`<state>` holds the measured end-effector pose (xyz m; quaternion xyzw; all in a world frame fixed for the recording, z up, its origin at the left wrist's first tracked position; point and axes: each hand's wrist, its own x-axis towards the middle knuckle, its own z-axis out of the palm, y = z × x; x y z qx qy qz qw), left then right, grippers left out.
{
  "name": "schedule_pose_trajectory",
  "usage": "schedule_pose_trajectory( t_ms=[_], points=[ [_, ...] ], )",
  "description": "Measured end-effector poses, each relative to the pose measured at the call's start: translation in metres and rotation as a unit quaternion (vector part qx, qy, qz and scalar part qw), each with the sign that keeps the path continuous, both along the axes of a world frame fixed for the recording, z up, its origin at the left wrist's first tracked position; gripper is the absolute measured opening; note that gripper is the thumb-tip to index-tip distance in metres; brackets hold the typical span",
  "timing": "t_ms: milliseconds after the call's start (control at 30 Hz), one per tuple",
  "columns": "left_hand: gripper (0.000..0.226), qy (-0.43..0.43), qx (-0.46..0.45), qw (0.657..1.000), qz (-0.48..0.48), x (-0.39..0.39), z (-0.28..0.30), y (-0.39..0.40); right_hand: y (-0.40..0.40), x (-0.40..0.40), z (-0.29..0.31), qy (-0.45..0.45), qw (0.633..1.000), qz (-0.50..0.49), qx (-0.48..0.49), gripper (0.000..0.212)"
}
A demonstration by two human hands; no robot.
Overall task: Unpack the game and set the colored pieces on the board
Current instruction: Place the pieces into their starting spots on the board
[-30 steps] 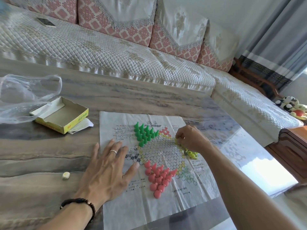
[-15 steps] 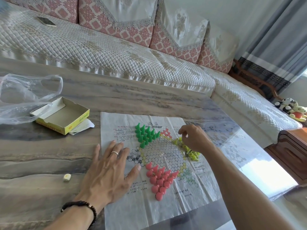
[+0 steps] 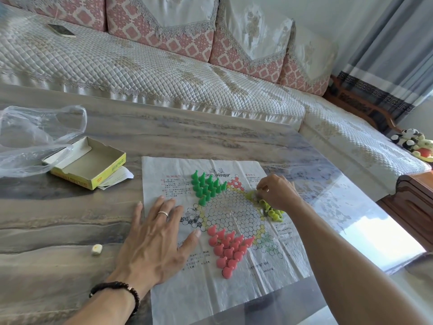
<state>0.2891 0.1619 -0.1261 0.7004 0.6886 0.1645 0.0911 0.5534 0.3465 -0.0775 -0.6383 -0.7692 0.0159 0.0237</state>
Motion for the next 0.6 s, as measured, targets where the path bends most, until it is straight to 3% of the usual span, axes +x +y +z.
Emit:
schedule_pose_trajectory(
  t_ms=[100, 233, 333, 367, 467, 600],
  points=[
    [0.082, -0.002, 0.003, 1.000, 0.000, 0.000, 0.000, 0.000, -0.005, 0.003, 0.008, 0.035, 0.998, -0.006, 0.045, 0.020],
    [0.083, 0.000, 0.001, 1.000, -0.001, 0.001, 0.000, 0.000, -0.020, -0.003, 0.023, 0.087, 0.995, 0.039, 0.036, 0.012],
    [0.080, 0.014, -0.001, 1.000, -0.003, 0.000, 0.000, 0.001, -0.028, -0.008, 0.029, 0.101, 0.993, 0.061, 0.010, 0.043],
    [0.080, 0.015, -0.001, 1.000, -0.004, 0.000, 0.000, 0.001, -0.030, -0.008, 0.029, 0.092, 0.994, 0.066, 0.000, 0.044],
    [0.082, 0.012, 0.004, 1.000, -0.006, 0.000, 0.001, 0.000, -0.033, -0.006, 0.022, 0.048, 0.997, 0.057, -0.034, 0.027],
    [0.083, 0.013, 0.003, 1.000, -0.007, 0.000, 0.002, 0.000, -0.034, -0.008, 0.017, 0.061, 0.997, 0.040, -0.027, 0.012]
  ],
)
